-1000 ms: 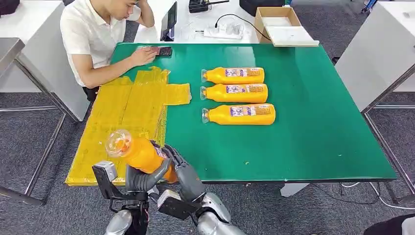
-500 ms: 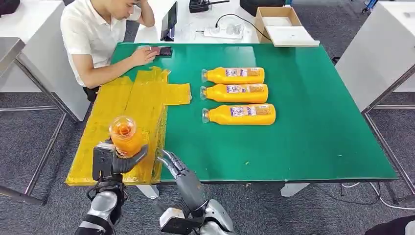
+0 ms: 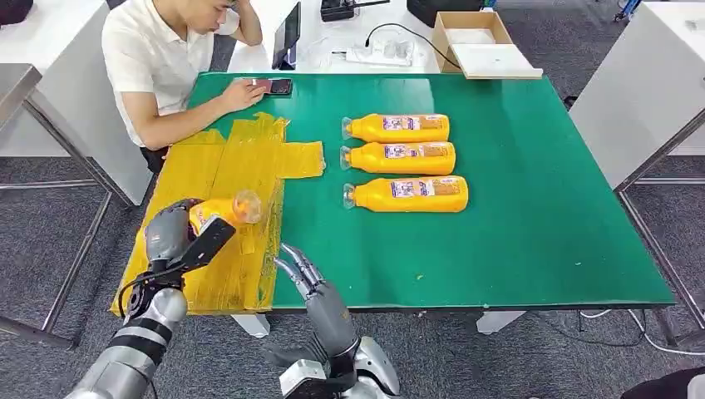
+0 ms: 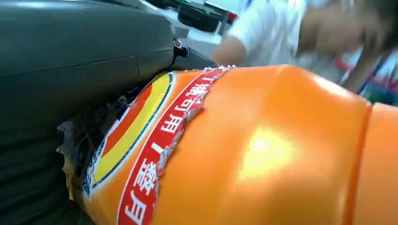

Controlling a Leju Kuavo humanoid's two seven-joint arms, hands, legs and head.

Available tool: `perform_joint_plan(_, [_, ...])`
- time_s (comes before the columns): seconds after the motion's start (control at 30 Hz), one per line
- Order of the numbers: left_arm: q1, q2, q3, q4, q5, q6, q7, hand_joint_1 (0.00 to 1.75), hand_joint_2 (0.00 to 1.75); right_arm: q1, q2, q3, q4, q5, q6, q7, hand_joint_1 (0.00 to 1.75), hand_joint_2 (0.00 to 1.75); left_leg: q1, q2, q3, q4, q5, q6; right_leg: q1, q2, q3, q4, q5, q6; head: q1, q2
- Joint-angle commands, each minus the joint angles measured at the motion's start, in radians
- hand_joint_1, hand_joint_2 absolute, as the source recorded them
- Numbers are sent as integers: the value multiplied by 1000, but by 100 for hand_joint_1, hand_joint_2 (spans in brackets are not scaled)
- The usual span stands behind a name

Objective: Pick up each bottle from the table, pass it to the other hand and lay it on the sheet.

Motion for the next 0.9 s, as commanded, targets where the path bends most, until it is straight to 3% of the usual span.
perform_joint_plan(0.03, [-148,23,-70,266,-42,-50,30,175,175,13,-5,6,13,-15,23,1,0,175,1,-2,3,-1,0,-2,1,-4,4,-1,-1,-2,0,0])
perform_joint_plan(0.33, [-148,23,-70,266,-42,-50,30,175,175,13,-5,6,13,-15,23,1,0,175,0,0,2,-1,0,-1,0,-1,2,0,-1,-1,0,0])
perform_joint_plan(0.67, [-130,-15,-126,299,-63,-253,4,175,175,10,4,-5,60,-36,52,-2,0,175,0,-1,6,-2,0,-2,1,-2,6,-1,-1,-2,0,0])
perform_joint_plan(0.7, [-130,-13,-139,299,-72,-260,6,127,175,10,4,-6,62,-37,53,-3,0,175,0,-1,6,-2,0,-2,1,-2,7,-1,-1,-2,0,0])
perform_joint_plan(0.73, [-131,-12,-143,300,-72,-270,6,38,175,10,5,-6,65,-37,54,-2,0,175,1,-1,7,-2,0,-2,1,-3,8,-2,-1,-2,0,0])
perform_joint_plan(0.77, [-134,-8,-150,303,-70,-293,6,14,175,8,5,-7,72,-37,54,-2,0,175,1,-1,7,-2,0,-1,1,-2,8,-2,-1,-2,0,0])
perform_joint_plan(0.8, [-139,-3,-162,305,-74,-312,9,2,175,7,8,-9,79,-38,55,-2,0,175,1,-2,8,-3,0,-2,1,-3,9,-2,-1,-2,0,0])
perform_joint_plan(0.9, [-154,13,-202,320,-85,-380,22,0,175,2,15,-15,103,-40,59,-7,0,175,1,0,7,-1,0,-1,1,-1,7,-1,0,-2,0,0])
